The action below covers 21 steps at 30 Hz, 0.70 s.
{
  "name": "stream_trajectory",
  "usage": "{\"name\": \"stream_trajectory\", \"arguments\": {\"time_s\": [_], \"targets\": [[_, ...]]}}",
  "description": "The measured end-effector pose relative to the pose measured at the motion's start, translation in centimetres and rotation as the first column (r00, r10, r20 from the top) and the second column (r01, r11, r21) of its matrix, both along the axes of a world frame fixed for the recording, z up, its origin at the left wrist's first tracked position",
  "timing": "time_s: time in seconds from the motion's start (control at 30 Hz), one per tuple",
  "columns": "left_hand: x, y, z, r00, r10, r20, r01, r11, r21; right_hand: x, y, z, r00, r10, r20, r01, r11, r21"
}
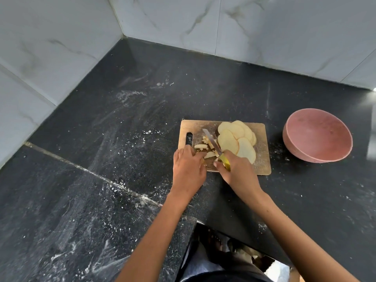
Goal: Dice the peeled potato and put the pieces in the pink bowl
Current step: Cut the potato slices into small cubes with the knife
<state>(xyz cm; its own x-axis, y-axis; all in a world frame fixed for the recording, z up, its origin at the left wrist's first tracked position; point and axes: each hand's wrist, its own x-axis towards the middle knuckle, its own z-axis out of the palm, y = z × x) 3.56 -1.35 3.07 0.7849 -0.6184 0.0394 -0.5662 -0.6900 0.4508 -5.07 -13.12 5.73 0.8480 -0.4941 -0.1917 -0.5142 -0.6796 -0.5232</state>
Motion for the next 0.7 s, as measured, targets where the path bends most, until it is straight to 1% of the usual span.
{"name": "stream_trajectory", "arguments": {"time_s": [0.1, 0.2, 0.3, 0.43, 0.53, 0.6, 0.63, 0.7], "targets": [[0.1, 0.0, 0.0, 0.998, 0.037, -0.060, -0.038, 0.999, -0.014, 2.0, -0.8, -0.7, 0.996, 0.076, -0.039, -0.076, 0.997, -0.008], [0.0, 0.1, -0.1, 0.995, 0.058, -0.083, -0.061, 0.997, -0.037, 2.9, -1.3, -1.0, 0.986, 0.135, -0.102, -0.139, 0.989, -0.039], [-0.2, 0.0, -0.1, 0.995, 0.074, -0.066, -0.078, 0.996, -0.051, 3.5, -1.4, -1.1, 0.984, 0.143, -0.109, -0.150, 0.987, -0.063], [0.0, -0.4, 0.1, 0.996, 0.083, -0.009, -0.084, 0.995, -0.048, 3.9, -1.7, -1.3, 0.978, 0.164, -0.131, -0.168, 0.985, -0.025], [0.7, -0.8, 0.2, 0.997, 0.075, -0.013, -0.076, 0.996, -0.054, 3.7, -2.3, -1.2, 0.987, 0.147, -0.066, -0.145, 0.989, 0.038], [1.4, -1.1, 0.4, 0.996, 0.070, -0.064, -0.077, 0.990, -0.122, 3.6, -3.0, -1.0, 0.996, 0.088, 0.001, -0.088, 0.990, 0.114], [1.6, -1.3, 0.5, 0.992, 0.069, -0.105, -0.087, 0.981, -0.172, 3.7, -3.4, -0.8, 0.998, 0.049, 0.048, -0.057, 0.982, 0.181], [2.0, -1.7, 0.7, 0.982, 0.066, -0.178, -0.112, 0.960, -0.258, 3.7, -4.0, -0.3, 0.989, -0.043, 0.142, -0.012, 0.932, 0.363]]}}
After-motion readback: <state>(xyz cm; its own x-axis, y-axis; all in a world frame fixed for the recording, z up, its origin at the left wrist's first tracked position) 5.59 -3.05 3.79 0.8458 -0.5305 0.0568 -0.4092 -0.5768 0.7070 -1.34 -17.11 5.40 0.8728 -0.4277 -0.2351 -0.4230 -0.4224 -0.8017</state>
